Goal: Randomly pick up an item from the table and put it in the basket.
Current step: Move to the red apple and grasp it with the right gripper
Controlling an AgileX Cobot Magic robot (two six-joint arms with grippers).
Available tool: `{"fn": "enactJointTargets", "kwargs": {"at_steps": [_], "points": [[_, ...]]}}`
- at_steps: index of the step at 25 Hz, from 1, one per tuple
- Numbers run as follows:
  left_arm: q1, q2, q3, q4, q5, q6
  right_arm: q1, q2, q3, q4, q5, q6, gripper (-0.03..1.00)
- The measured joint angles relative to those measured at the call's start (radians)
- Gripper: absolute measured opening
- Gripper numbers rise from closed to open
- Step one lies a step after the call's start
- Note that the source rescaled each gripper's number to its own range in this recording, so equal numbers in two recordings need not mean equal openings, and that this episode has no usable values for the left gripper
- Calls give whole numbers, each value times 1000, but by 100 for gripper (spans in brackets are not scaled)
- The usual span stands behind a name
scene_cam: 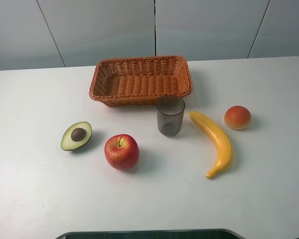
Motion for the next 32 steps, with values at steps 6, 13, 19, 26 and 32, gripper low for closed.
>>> {"fn": "enactJointTargets", "kwargs": {"at_steps": [6,13,19,26,32], "points": [[0,0,0,0,0,0,10,328,-83,111,34,-277,100],[0,0,0,0,0,0,270,663,-184,125,-14,-361,100],[0,0,0,0,0,0,602,942,-311,26,-47,-354,100],[0,0,0,0,0,0,793,1292,-544,24,-72,-417,100],[0,0,0,0,0,0,918,1536,-728,55,-106,-515,100]]}}
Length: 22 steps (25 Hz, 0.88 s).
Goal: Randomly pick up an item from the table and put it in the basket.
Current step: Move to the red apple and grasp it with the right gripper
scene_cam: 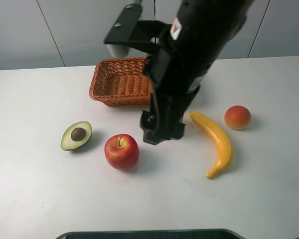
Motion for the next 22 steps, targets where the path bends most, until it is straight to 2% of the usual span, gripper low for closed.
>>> {"fn": "enactJointTargets", "kwargs": {"at_steps": [5,9,22], "points": [[0,0,0,0,0,0,56,172,-156,25,-11,-73,100],[0,0,0,0,0,0,62,291,-237,27,-13,-101,100],[0,-1,0,0,0,0,58,459,-253,24,-59,-112,100]]}}
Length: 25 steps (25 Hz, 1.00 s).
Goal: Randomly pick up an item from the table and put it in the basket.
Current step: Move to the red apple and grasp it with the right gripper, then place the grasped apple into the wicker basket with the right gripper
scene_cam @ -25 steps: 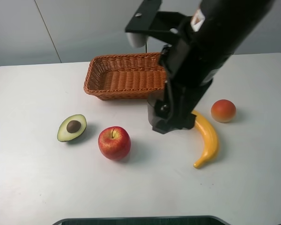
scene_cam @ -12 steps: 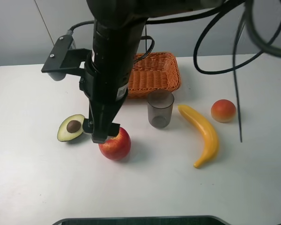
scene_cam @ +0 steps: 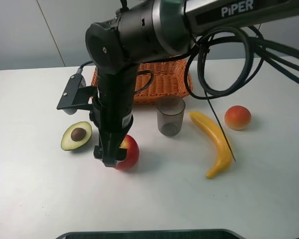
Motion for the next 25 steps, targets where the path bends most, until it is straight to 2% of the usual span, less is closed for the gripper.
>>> {"fn": "enactJointTargets", "kwargs": {"at_steps": [17,18,19,20,21,22,25], "points": [[0,0,0,0,0,0,-17,77,0,-12,-34,33,100],[0,1,0,0,0,0,-17,77,0,-24,-34,33,97],[0,1,0,0,0,0,-17,77,0,-29,-34,33,69],[0,1,0,0,0,0,-17,77,0,-30,-32,36,18],[0,1,0,0,0,0,-17,77,0,-33,-32,35,0],[0,1,0,0,0,-2,-17,77,0,-37,-32,35,3],[0,1,0,0,0,-2,-17,77,0,-39,-32,36,3]]}}
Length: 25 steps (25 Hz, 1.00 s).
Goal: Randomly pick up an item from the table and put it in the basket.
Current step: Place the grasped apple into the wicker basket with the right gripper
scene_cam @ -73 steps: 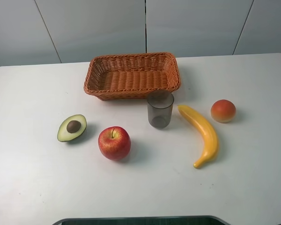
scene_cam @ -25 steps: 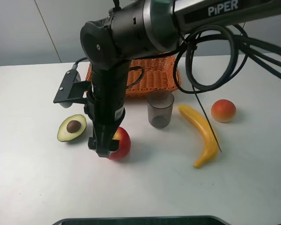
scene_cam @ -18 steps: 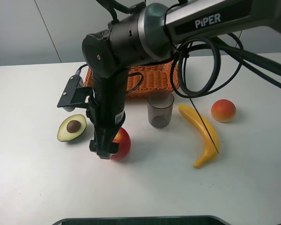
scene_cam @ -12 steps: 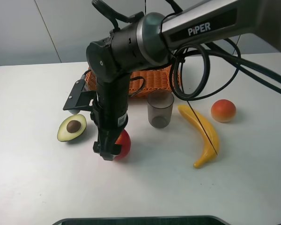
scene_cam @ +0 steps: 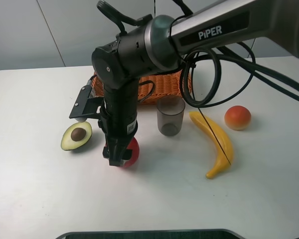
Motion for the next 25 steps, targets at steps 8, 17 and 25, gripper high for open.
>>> {"fn": "enactJointTargets", "kwargs": {"at_steps": [8,17,25], "points": [[0,0,0,0,0,0,0,0,0,0,11,5,3],[0,0,0,0,0,0,0,-2,0,0,31,5,3],[0,0,0,0,0,0,-8,-126,-2,-8,51,109,3]]}}
